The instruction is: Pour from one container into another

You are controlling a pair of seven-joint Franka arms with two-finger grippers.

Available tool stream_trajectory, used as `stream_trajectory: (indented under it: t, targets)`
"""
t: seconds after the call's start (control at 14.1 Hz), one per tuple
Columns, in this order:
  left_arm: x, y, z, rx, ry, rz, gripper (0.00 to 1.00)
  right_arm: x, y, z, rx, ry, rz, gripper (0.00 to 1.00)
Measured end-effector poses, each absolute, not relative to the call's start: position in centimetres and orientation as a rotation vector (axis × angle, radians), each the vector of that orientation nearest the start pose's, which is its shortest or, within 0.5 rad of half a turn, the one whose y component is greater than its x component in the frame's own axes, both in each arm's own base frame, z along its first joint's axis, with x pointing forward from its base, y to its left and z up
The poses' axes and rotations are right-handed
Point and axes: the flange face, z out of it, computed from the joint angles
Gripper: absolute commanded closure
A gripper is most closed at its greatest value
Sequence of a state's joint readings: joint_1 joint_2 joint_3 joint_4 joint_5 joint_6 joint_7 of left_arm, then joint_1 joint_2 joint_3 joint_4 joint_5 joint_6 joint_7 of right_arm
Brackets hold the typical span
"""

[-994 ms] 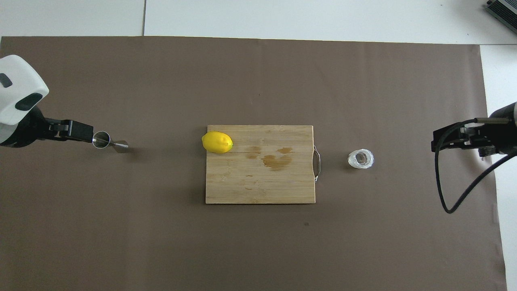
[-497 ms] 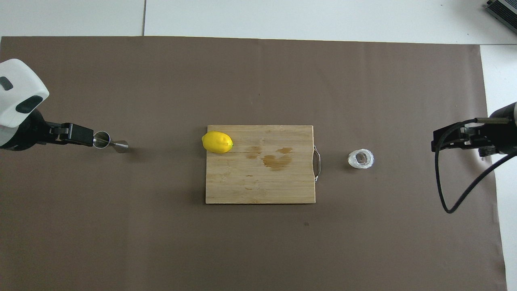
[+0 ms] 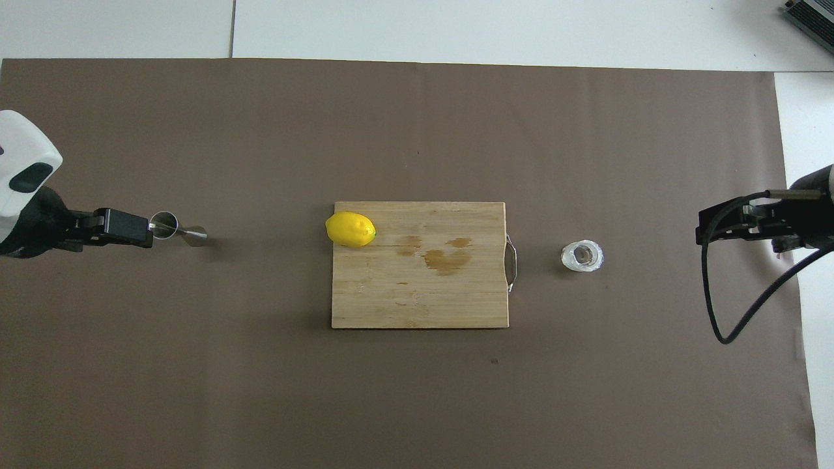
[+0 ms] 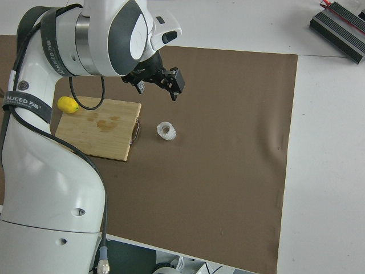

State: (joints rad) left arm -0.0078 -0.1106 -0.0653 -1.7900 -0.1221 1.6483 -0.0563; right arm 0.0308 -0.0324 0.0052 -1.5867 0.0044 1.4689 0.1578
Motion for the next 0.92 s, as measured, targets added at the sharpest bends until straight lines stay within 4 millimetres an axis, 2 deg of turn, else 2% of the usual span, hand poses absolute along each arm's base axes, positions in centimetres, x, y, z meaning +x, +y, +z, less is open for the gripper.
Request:
stream_trajectory:
  t: [0.21,0.5,0.71,0.92]
  targets:
    - [51.1,-3.9,57.8,-3.311,-0.134,0.118,0.00,53.3,2.0,62.6,-3.137,0.191,0.134,0.00]
    - [50.2,-2.5,56.6,-3.354,-0.456,0.280,0.00,53.3,2.0,62.6,-3.137,0.191,0.134,0.00]
    - [50.3,-0.4,55.3,-3.363,-0.641,0.401,0.00,53.3,2.0,62.6,-3.137,0.191,0.134,0.00]
    - [51.0,1.5,52.8,-3.350,-0.841,0.571,0.00,53.3,2.0,62.6,-3.137,0.191,0.134,0.00]
